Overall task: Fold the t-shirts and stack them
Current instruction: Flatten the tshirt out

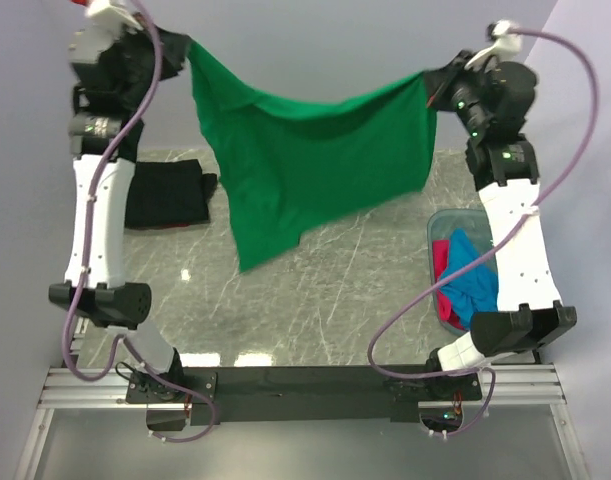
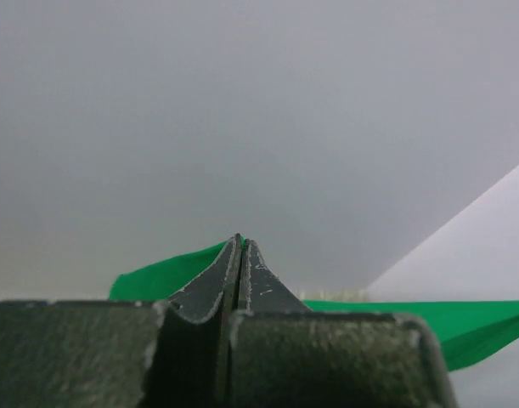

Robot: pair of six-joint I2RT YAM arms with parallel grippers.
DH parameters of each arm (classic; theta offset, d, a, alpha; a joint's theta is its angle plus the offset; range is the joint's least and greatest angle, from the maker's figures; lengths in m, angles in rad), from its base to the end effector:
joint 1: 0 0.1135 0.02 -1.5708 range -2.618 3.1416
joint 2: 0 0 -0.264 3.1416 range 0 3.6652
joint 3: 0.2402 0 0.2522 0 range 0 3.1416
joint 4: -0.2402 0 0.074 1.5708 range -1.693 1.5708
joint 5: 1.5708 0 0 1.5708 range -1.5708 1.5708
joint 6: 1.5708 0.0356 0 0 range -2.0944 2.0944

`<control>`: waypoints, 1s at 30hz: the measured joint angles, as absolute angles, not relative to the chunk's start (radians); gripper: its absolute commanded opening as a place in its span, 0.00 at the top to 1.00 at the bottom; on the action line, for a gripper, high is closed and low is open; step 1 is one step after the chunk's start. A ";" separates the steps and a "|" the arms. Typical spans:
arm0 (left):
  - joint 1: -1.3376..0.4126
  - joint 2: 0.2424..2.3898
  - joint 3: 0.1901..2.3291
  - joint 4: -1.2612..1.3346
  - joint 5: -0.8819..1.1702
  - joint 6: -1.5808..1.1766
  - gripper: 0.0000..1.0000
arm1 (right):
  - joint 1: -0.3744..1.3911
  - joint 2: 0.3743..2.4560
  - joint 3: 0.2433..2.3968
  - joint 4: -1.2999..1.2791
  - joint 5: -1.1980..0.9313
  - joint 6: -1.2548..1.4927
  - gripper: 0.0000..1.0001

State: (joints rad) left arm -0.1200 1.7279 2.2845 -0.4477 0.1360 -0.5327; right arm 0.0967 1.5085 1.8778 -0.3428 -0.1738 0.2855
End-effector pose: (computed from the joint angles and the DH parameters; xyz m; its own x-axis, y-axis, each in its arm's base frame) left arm 0.3431 -0.0462 0.5665 -0.0352 -0.5026 -0.8638 0.2723 0.8268 -0.4922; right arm 0.3173 0.0370 0.5243 -0.0499 0.2739 -0.9605 -0.2638 0.9239 0.2771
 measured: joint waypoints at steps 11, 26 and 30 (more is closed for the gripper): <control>-0.068 1.373 1.942 -0.192 0.273 -0.517 0.99 | 0.069 1.240 1.699 -0.207 -0.231 0.231 1.00; -0.068 0.998 1.913 -0.337 0.299 -0.543 0.99 | 0.069 0.773 1.597 -0.393 -0.209 0.194 1.00; -0.068 0.964 1.954 -0.352 0.295 -0.543 0.99 | 0.069 0.741 1.659 -0.400 -0.187 0.187 1.00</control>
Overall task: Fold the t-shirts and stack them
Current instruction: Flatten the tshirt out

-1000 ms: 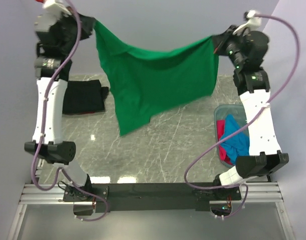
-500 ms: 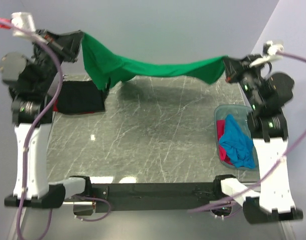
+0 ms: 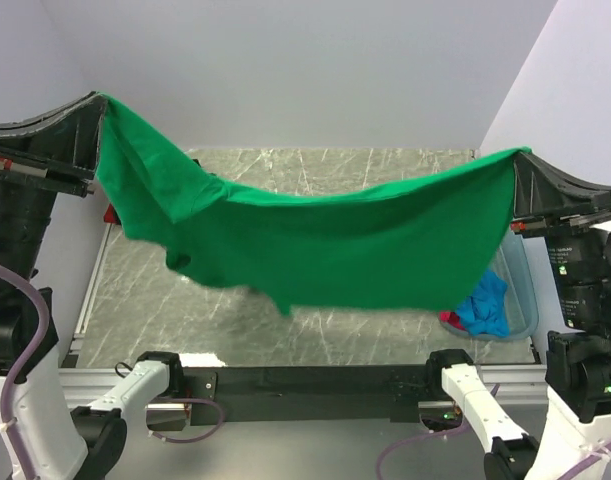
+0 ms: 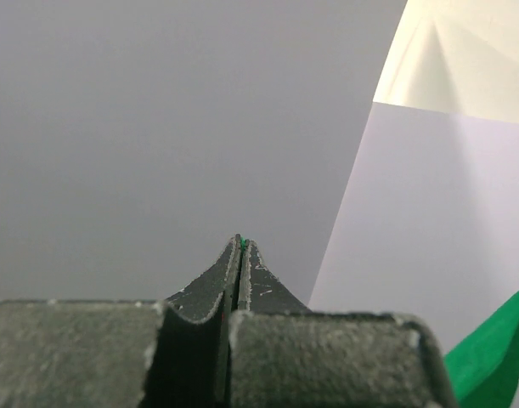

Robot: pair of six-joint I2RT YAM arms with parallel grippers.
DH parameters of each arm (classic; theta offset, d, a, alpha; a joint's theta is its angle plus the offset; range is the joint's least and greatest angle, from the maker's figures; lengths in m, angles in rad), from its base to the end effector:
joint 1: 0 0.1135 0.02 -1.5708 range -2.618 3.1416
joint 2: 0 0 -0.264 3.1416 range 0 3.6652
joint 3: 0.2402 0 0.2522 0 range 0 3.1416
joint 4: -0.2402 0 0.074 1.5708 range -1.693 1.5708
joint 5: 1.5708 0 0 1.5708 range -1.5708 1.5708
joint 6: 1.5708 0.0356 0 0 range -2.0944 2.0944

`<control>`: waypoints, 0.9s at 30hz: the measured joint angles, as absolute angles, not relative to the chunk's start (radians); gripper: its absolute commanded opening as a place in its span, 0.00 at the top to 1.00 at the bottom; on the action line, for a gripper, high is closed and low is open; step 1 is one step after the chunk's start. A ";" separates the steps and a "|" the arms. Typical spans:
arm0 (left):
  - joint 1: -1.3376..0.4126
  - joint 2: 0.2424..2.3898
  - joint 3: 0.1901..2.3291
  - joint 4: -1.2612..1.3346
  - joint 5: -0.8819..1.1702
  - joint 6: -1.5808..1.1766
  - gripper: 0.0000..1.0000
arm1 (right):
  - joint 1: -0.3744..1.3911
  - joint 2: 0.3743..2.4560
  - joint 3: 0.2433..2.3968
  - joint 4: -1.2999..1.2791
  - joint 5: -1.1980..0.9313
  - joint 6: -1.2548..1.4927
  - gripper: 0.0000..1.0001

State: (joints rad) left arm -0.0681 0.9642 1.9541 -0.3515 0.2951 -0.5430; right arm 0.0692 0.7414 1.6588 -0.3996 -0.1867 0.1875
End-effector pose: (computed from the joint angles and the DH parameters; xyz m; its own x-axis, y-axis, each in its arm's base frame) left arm 0.0398 -0.0131 0.6325 0.3550 -0.5197 -0.7771 0.5624 0.7827 -0.2665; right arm 0.0207 0.0081 0.5767 0.4425 0.2143 -0.8708 -0.3169 0.9458 0.0717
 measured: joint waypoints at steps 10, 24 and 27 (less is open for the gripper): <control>-0.069 1.104 1.953 -0.405 0.273 -0.541 1.00 | 0.069 0.888 1.640 -0.401 -0.167 0.189 1.00; -0.068 1.665 2.265 -0.458 0.342 -0.523 0.99 | 0.067 1.447 1.878 -0.388 -0.177 0.189 1.00; -0.068 1.655 2.305 -0.438 0.346 -0.504 0.99 | 0.066 1.514 2.003 -0.413 -0.184 0.188 1.00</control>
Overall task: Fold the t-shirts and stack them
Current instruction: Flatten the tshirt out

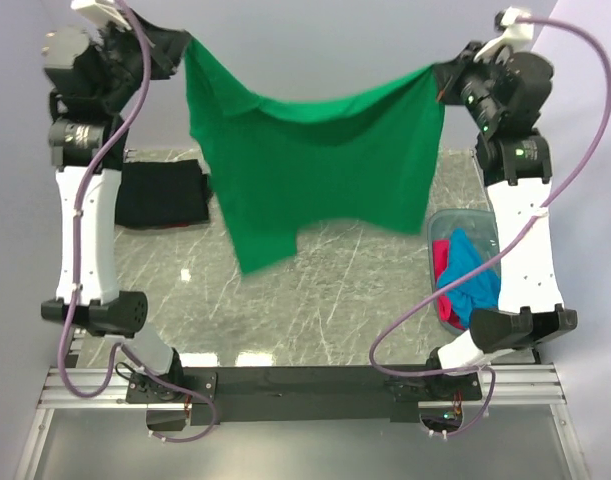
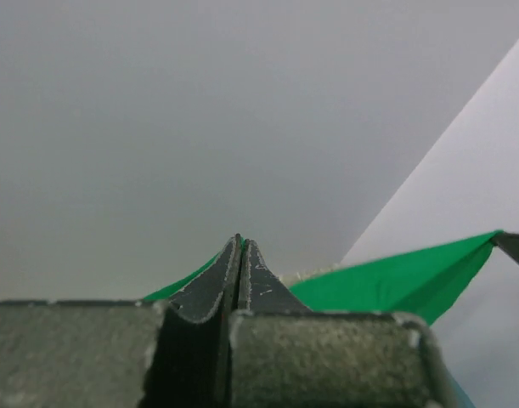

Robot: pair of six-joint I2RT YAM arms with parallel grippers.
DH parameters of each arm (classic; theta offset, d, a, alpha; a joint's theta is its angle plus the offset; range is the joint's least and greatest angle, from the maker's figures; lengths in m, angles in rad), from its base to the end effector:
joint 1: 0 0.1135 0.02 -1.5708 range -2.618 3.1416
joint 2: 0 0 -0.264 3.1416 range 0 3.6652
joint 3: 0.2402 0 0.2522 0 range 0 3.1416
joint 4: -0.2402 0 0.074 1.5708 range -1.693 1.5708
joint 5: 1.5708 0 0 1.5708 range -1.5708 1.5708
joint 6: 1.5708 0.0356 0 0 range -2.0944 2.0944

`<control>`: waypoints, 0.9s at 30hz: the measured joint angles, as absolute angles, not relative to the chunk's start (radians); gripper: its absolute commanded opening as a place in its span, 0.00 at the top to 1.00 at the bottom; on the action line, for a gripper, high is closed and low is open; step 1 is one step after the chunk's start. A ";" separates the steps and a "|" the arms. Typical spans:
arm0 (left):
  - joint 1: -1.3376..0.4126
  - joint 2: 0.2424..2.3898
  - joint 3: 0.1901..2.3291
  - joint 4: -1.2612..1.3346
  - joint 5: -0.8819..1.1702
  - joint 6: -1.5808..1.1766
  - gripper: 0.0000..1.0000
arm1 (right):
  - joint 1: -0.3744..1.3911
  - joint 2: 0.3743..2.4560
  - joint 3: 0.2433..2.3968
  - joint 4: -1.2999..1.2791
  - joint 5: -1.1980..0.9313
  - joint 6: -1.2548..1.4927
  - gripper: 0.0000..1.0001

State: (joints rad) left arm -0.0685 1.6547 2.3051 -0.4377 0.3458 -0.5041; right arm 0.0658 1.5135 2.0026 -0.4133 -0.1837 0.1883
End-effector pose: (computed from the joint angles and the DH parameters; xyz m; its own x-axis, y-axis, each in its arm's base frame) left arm 0.3043 -0.0330 0.5953 -0.0064 -0.4551 -0.8904 0.4475 0.7950 -0.4095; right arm 0.3005 0.0263 0.5534 0.0281 0.1863 -0.9821 -0.2562 0.9510 0.1731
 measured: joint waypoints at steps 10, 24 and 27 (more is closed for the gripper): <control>-0.069 1.295 1.992 -0.241 0.335 -0.467 0.99 | 0.060 1.303 1.868 -0.352 -0.193 0.161 1.00; -0.071 0.843 0.699 -0.382 0.273 -0.645 0.49 | 0.060 0.991 0.770 -0.332 -0.167 0.274 1.00; -0.075 0.762 0.661 -0.490 0.273 -0.654 0.40 | 0.060 0.962 0.719 -0.400 -0.136 0.311 0.81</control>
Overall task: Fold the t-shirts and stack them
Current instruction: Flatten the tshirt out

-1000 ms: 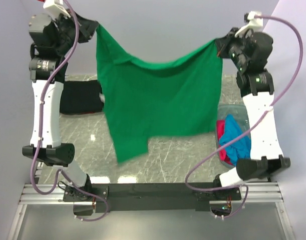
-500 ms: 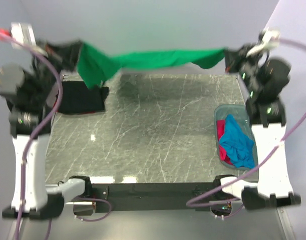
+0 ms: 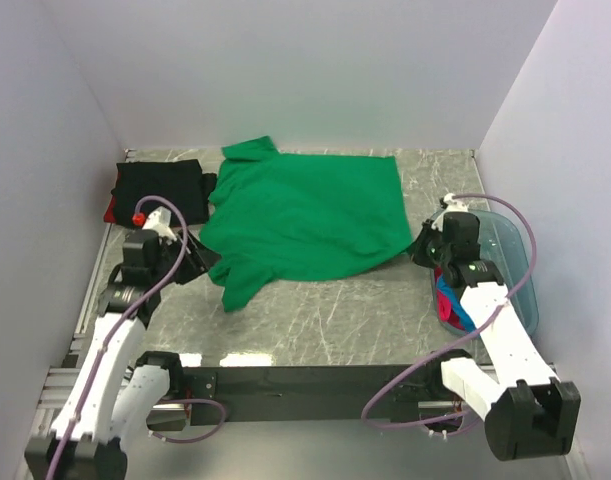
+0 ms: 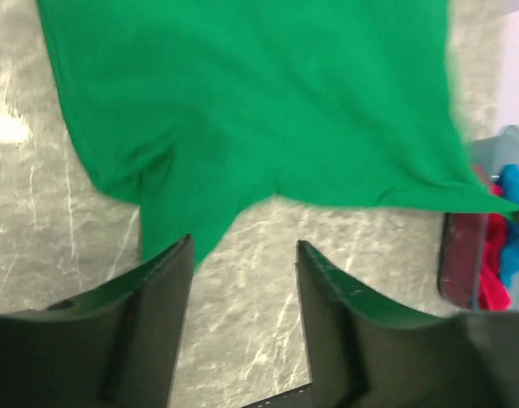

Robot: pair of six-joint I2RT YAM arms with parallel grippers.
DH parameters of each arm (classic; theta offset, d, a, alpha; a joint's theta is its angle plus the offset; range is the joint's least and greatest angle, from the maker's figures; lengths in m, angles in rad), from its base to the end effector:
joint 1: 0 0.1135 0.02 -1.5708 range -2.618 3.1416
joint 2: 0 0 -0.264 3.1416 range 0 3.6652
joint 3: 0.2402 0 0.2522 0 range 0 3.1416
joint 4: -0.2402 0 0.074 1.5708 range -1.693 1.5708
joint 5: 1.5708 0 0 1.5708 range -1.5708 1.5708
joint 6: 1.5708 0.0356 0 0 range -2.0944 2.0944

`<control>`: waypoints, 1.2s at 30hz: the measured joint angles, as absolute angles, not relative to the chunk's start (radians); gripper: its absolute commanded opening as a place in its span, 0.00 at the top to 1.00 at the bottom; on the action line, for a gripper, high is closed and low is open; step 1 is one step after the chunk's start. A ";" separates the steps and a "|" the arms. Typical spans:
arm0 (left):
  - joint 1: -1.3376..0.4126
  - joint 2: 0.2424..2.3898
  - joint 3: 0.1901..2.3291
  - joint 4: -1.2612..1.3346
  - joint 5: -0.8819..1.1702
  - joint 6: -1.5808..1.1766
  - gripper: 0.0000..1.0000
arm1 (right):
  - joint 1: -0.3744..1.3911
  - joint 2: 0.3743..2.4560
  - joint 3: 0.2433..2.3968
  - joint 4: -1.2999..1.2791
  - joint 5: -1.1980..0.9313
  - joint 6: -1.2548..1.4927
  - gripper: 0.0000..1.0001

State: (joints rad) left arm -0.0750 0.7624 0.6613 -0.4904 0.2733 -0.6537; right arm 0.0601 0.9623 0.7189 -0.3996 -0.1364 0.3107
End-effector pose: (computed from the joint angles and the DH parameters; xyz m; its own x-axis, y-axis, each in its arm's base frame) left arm 0.1675 -0.0222 0.2704 -0.6212 -0.5405 -0.5674 -0.1035 0.7743 -0.6243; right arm 0.2081 0.0174 0.2638 -0.6213 0.2661 -0.7371 0.0229 0.9464 0.3223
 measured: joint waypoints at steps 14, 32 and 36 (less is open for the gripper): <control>-0.096 0.647 0.676 -0.503 0.234 -0.664 0.20 | 0.096 0.780 0.767 -0.461 -0.061 0.342 0.39; -0.305 0.882 0.457 -0.315 -0.020 -0.793 0.25 | 0.931 1.381 0.818 -0.157 0.026 0.485 0.48; -0.306 0.947 0.456 -0.258 -0.021 -0.792 0.28 | 1.020 1.548 0.930 -0.122 0.023 0.488 0.51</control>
